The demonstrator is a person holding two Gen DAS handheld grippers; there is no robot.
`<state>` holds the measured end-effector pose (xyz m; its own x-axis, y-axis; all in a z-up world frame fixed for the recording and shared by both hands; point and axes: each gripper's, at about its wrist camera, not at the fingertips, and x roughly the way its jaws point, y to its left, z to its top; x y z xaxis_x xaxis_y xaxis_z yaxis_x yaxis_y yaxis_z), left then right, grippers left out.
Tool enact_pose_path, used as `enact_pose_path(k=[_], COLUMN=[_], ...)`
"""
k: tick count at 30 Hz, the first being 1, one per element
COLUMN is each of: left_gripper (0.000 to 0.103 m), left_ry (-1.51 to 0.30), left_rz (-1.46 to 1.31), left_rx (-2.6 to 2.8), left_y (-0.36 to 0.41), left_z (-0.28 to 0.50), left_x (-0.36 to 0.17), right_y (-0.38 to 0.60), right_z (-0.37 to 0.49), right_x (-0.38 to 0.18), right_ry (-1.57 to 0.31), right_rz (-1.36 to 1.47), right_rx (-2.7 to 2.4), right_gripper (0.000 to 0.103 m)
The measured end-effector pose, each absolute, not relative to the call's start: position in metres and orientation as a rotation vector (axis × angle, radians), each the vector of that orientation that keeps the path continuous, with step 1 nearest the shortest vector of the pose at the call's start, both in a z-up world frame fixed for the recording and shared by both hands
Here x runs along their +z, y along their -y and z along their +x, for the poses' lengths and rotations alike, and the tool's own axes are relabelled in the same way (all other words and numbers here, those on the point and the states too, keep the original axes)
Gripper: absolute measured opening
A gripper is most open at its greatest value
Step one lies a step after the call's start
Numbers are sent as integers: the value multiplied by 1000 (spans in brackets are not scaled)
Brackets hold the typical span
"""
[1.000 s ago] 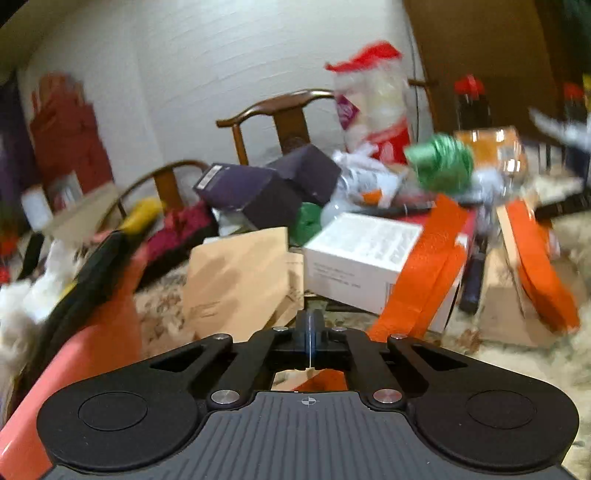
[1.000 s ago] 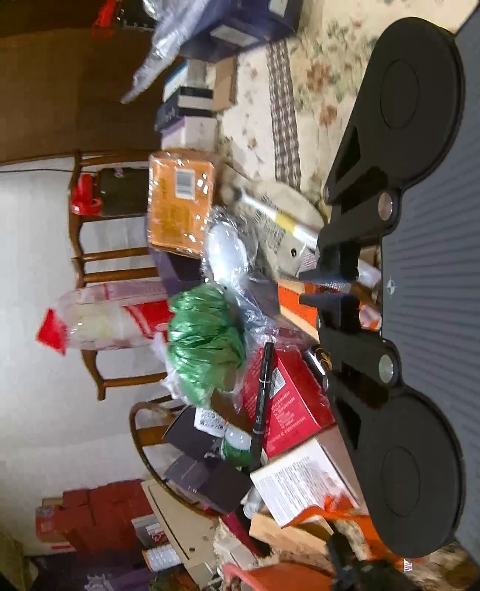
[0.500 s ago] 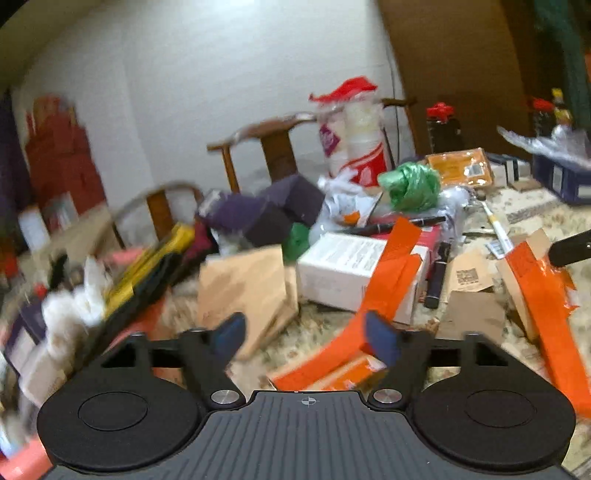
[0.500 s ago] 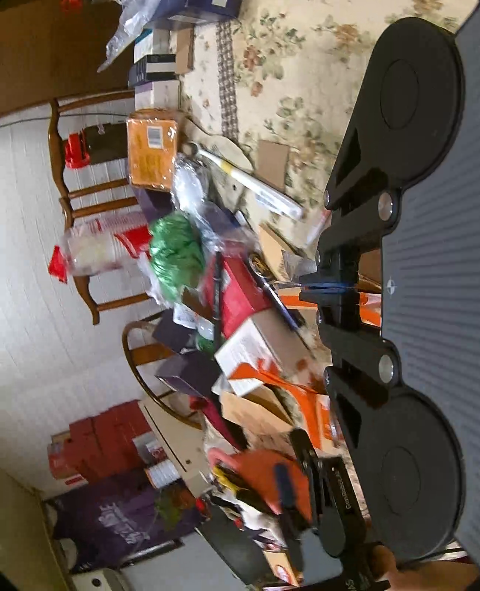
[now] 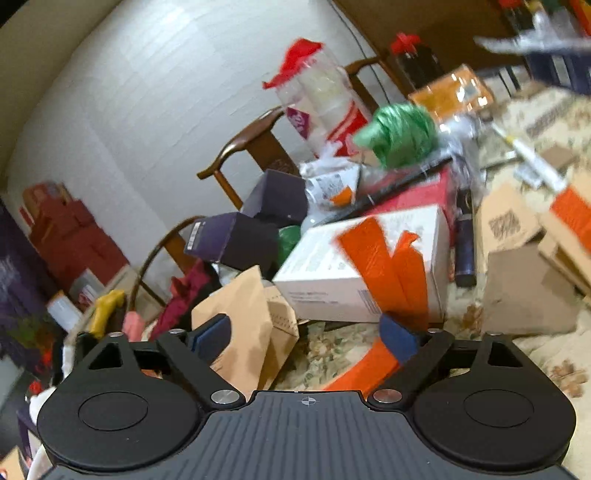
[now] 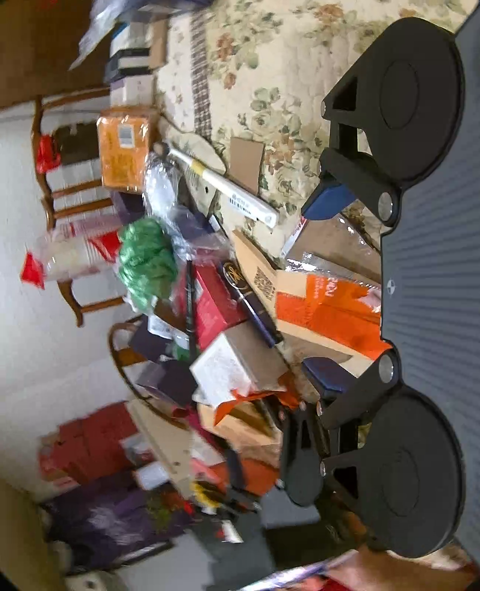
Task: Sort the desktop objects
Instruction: 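Close the right tool on the orange paper packet while the left tool lowers toward orange strips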
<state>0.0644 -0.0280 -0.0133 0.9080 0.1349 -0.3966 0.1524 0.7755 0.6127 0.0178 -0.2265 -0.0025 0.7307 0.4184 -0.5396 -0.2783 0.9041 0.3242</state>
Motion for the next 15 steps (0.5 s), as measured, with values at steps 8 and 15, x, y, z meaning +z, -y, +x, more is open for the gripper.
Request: enact_pose_path(k=[8,15], left_gripper=[40,3], left_ry=[-523,-638], left_rz=[536,199], left_rx=[-50,-82], left_y=[14,-36], left_z=[66,48], left_x=[-17,-3], right_y=[176,191], right_z=[-1,-4], right_x=[-15,-13], right_ry=[-589,-593], right_rz=[-69,-10], right_rx=[341,314], right_gripper=[28,18])
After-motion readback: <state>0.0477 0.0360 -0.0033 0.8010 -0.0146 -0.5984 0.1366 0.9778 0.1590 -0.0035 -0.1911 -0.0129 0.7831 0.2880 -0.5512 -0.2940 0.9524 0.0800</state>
